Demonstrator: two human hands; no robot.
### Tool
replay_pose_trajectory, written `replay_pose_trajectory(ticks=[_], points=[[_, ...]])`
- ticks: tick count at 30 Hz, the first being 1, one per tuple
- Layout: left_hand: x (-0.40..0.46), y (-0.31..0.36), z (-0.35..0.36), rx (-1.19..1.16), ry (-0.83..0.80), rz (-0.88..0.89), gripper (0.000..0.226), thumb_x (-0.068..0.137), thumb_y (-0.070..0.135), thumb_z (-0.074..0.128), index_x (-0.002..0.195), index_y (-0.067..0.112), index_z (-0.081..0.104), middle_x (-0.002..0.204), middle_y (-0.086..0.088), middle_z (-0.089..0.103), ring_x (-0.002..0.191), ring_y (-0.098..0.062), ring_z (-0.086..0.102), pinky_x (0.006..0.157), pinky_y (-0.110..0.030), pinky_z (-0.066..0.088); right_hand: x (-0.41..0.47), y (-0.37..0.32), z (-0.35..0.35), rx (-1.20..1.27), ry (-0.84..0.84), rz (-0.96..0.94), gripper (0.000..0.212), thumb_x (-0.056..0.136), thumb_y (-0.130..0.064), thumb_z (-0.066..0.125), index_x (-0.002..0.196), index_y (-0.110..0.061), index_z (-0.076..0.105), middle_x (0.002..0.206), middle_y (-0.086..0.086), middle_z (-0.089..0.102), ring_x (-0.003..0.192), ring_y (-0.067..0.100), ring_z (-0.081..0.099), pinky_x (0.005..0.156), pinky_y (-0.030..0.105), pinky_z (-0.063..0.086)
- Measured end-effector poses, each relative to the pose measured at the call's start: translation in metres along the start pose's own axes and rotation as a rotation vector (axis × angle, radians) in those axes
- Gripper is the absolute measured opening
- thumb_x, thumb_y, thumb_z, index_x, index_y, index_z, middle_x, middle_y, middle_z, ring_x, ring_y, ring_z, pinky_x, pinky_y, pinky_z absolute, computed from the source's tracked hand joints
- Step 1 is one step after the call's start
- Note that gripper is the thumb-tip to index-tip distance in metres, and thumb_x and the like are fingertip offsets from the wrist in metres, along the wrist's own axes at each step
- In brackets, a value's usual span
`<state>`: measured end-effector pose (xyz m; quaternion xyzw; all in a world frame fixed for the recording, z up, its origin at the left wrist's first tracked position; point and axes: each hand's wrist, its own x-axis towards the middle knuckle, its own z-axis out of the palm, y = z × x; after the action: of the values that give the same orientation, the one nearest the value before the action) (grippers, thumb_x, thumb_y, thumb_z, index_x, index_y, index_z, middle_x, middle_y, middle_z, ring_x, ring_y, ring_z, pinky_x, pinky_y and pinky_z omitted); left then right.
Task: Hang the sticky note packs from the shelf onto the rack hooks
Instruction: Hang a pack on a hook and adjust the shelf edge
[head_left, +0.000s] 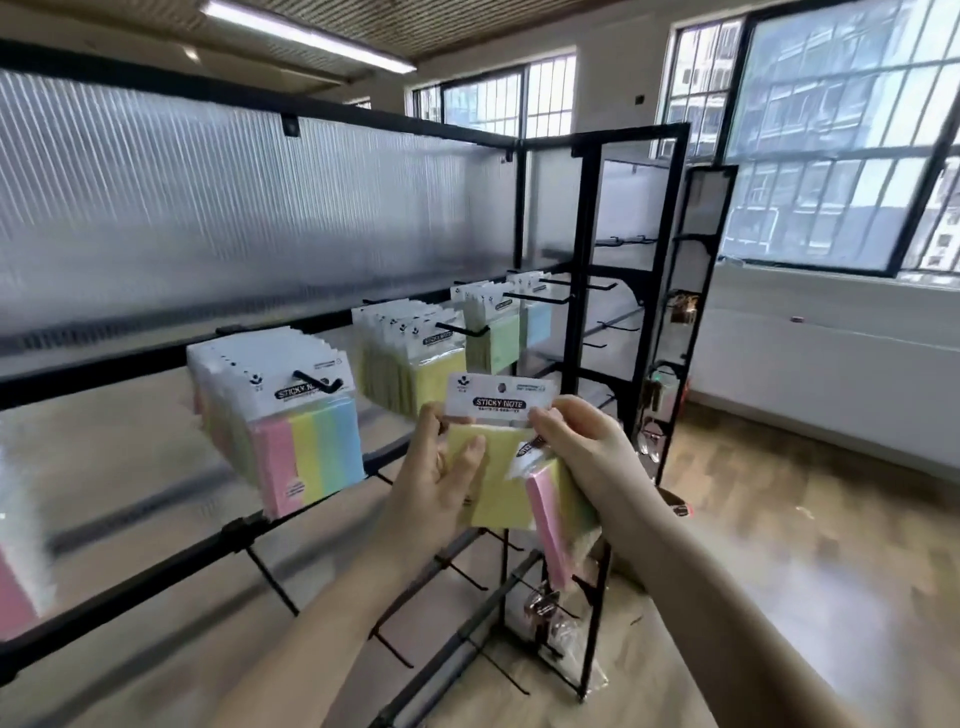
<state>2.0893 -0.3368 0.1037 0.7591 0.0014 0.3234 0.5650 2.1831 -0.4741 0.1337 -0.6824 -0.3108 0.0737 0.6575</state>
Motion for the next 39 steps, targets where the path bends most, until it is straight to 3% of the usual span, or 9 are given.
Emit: replay_pose_trajectory(ticks=[3,4,6,8,12,19,26,32,39], points=[[0.018,-0.009,0.003,0.061,0.069,-0.024,0.051,0.088,0.052,0.047,0.133,0.03,0.038,0.098,0.026,0.063,0.083,0.013,0.06,0.068,-0.009,0.046,0.029,0.004,0.003,0.017,-0.003,-0.044,0.023,0.09,-0.029,0.063,0.079,-0.01,0.059,0.067,0.001,0.057,0.057,0.01,0.052,0.05,0.019,0.039],[0.024,-0.01,0.004,0.085,0.102,-0.017,0.048,0.088,0.055,0.046,0.132,0.038,0.039,0.103,0.032,0.06,0.089,0.018,0.056,0.073,-0.007,0.043,0.038,0.005,0.003,0.036,0.002,-0.068,0.025,0.09,-0.028,0.064,0.081,-0.005,0.059,0.067,0.002,0.057,0.058,0.01,0.052,0.05,0.019,0.039],[0.039,-0.009,0.008,0.139,0.179,-0.007,0.025,0.088,0.057,0.045,0.113,0.054,0.041,0.095,0.037,0.06,0.089,0.02,0.055,0.072,-0.003,0.041,0.055,0.008,0.004,0.08,0.005,-0.12,0.03,0.09,-0.026,0.064,0.083,0.002,0.057,0.067,0.004,0.057,0.057,0.011,0.052,0.051,0.02,0.039],[0.055,-0.007,0.012,0.179,0.283,0.015,0.016,0.086,0.053,0.046,0.1,0.044,0.046,0.081,0.025,0.065,0.076,0.01,0.06,0.066,-0.004,0.043,0.072,0.008,0.005,0.114,0.002,-0.159,0.032,0.09,-0.027,0.065,0.076,0.0,0.055,0.062,0.001,0.056,0.055,0.011,0.051,0.05,0.02,0.039],[0.078,-0.012,0.021,0.246,0.413,0.046,0.041,0.082,0.055,0.046,0.094,0.017,0.052,0.081,-0.003,0.068,0.077,-0.016,0.067,0.066,-0.009,0.048,0.105,0.009,0.004,0.105,-0.044,-0.207,0.032,0.09,-0.028,0.064,0.07,-0.006,0.055,0.06,0.0,0.057,0.052,0.011,0.051,0.049,0.021,0.04],[0.092,-0.019,0.037,0.246,0.584,0.04,0.031,0.084,0.053,0.044,0.083,0.026,0.059,0.074,0.016,0.07,0.066,0.003,0.065,0.058,-0.007,0.045,0.137,0.025,0.004,0.096,-0.196,-0.221,0.04,0.089,-0.036,0.063,0.073,-0.002,0.052,0.064,0.011,0.055,0.055,0.018,0.049,0.054,0.03,0.037],[0.098,-0.02,0.047,0.342,0.672,0.042,0.034,0.088,0.057,0.046,0.082,0.028,0.062,0.083,0.008,0.072,0.073,-0.009,0.069,0.063,-0.022,0.054,0.158,0.035,0.001,0.1,-0.263,-0.291,0.044,0.089,-0.035,0.064,0.073,0.003,0.051,0.059,0.006,0.052,0.051,0.01,0.044,0.047,0.021,0.033],[0.101,-0.021,0.051,0.41,0.775,0.019,0.043,0.086,0.053,0.045,0.086,0.013,0.061,0.083,-0.01,0.07,0.082,-0.031,0.067,0.073,-0.05,0.052,0.17,0.036,0.003,0.051,-0.338,-0.359,0.042,0.091,-0.028,0.064,0.058,-0.019,0.039,0.042,-0.017,0.043,0.04,0.0,0.035,0.041,0.012,0.026],[0.102,-0.014,0.057,0.403,0.86,0.023,0.039,0.09,0.044,0.047,0.078,0.011,0.063,0.071,-0.013,0.064,0.064,-0.027,0.058,0.053,-0.022,0.04,0.178,0.035,0.002,0.067,-0.422,-0.375,0.042,0.09,-0.038,0.062,0.06,-0.015,0.043,0.05,-0.011,0.044,0.046,0.002,0.035,0.044,0.017,0.026]])
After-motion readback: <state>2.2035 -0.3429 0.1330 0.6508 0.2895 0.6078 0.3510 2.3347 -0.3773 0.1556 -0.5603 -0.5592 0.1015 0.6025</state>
